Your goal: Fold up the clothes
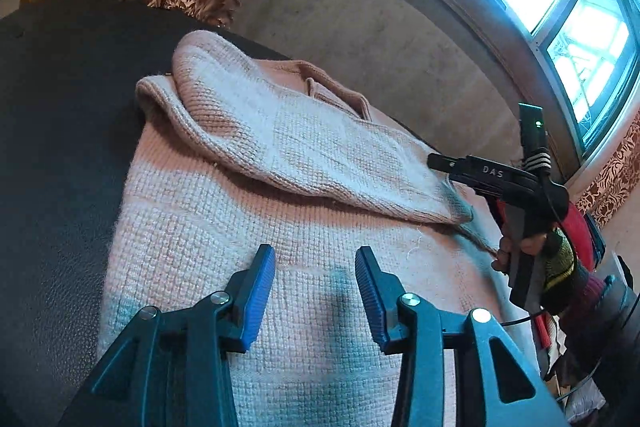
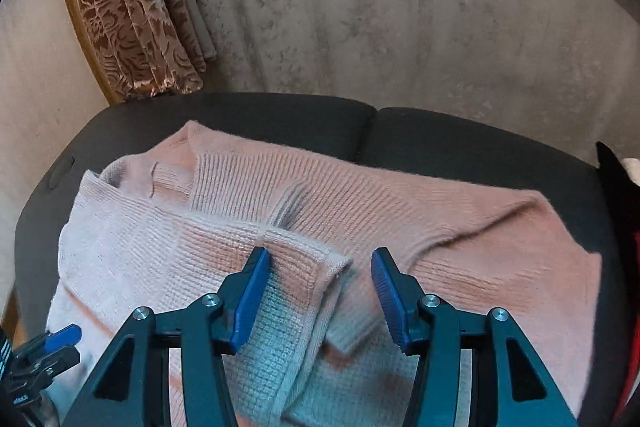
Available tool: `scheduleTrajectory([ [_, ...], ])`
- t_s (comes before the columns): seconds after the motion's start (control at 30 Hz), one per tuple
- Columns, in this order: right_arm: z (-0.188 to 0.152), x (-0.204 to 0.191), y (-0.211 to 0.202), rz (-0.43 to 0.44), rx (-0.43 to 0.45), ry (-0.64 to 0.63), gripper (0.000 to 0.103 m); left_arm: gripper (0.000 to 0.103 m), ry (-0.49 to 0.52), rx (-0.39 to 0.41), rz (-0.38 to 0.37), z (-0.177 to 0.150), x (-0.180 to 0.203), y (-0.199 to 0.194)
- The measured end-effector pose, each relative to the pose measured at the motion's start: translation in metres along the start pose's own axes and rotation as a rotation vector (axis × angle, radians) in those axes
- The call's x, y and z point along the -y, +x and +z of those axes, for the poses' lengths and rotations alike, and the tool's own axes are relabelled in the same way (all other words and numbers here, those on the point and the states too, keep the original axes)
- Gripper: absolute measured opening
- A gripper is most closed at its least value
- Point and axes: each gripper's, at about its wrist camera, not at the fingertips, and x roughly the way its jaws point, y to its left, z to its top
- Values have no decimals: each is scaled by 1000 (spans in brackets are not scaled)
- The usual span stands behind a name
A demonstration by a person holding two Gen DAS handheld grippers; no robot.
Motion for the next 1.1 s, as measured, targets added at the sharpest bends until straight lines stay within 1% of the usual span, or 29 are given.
scheduleTrajectory([
  [0.07, 0, 0, 6, 12, -23, -5, 54, 42, 9, 6, 1, -1, 2, 1],
  [0.1, 0, 0, 7, 14, -34, -4, 52, 42, 13, 7, 3, 0, 3, 2],
  [0.13, 0, -1, 7, 17, -42, -5, 44, 42, 14, 8, 6, 0, 3, 1],
  [0.17, 0, -3, 7, 26, -52, -7, 27, 42, 15, 9, 6, 0, 4, 1],
  [0.2, 0, -6, 6, 36, -63, -9, 20, 42, 15, 11, 5, 0, 4, 1],
  [0.23, 0, -9, 6, 42, -76, -13, 10, 42, 14, 12, 4, 0, 5, 2],
  [0.3, 2, -15, 2, 39, -86, -18, 8, 42, 12, 13, 2, 0, 5, 1],
  [0.4, 13, -22, -18, 59, -61, 9, 7, 42, 6, 14, -4, 1, 4, 0],
  [0.53, 37, -31, -62, 107, 17, 37, 7, 42, -16, 10, -27, 1, 2, 0],
  [0.6, 51, -35, -89, 136, 62, 53, 7, 42, -42, -4, -49, 4, -1, -2],
  [0.73, 77, -34, -133, 173, 131, 95, 7, 43, -167, -30, -124, 16, -16, -5],
  [0.83, 83, -25, -147, 189, 147, 141, 7, 46, -252, -7, -157, 30, -26, -2],
  [0.93, 82, -12, -147, 178, 147, 180, 7, 46, -338, 17, -191, 44, -37, 1],
  [1.0, 82, -2, -144, 170, 144, 198, 7, 48, -395, 32, -214, 53, -45, 3],
  [1.03, 81, 3, -143, 166, 143, 207, 7, 51, -423, 40, -225, 58, -48, 4],
  [1.07, 81, 7, -141, 162, 141, 217, 7, 52, -447, 46, -228, 62, -52, 6],
  [1.1, 81, 12, -140, 158, 140, 226, 7, 52, -458, 45, -210, 66, -54, 11],
])
